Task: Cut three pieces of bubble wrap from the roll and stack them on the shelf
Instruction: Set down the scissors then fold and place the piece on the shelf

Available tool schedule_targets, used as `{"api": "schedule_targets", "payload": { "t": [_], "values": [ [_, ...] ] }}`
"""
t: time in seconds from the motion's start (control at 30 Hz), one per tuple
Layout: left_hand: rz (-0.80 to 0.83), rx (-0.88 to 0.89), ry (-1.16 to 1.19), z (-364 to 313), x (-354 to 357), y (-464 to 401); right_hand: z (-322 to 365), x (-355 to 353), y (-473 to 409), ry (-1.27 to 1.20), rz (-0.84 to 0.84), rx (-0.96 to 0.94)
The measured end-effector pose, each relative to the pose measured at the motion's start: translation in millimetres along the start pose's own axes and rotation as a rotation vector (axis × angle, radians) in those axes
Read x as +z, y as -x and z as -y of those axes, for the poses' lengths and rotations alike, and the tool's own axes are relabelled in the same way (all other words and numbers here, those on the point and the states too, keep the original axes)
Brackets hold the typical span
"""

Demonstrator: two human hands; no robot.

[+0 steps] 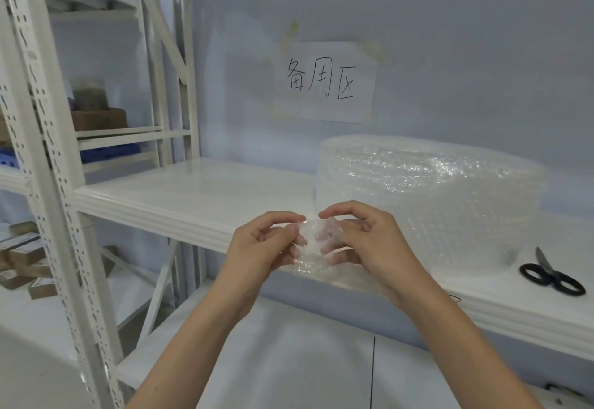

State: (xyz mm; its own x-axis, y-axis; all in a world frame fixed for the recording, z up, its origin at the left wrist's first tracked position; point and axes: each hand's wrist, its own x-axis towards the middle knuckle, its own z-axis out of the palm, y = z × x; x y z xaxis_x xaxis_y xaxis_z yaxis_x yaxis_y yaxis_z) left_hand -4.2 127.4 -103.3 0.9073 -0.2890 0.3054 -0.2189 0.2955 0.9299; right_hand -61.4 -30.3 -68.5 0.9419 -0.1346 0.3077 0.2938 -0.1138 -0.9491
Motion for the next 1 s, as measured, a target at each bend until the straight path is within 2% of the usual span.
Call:
{"api": "schedule_targets", "payload": {
  "t": [0.33,0.5,0.7,1.0],
  "values": [
    [0.044,-0.098,0.097,7.8,0.9,-3.8,-12.8,-1.1,-1.0,0.017,-0.056,-0.082],
    [0.042,-0.052,-0.018,9.3,2.4,-4.4,-17.4,-3.8,-2.7,0.081,-0.058,-0.097],
    [0.042,-0.008,-0.096,7.4,-3.5,-9.1,-19.6,1.3,-15.4,0.162,-0.029,-0.022],
    [-0.076,-0.082,-0.159,6.2,-40.4,-22.4,-26.5,36.3,-61.7,0.169,-0.05,-0.008]
  ]
}}
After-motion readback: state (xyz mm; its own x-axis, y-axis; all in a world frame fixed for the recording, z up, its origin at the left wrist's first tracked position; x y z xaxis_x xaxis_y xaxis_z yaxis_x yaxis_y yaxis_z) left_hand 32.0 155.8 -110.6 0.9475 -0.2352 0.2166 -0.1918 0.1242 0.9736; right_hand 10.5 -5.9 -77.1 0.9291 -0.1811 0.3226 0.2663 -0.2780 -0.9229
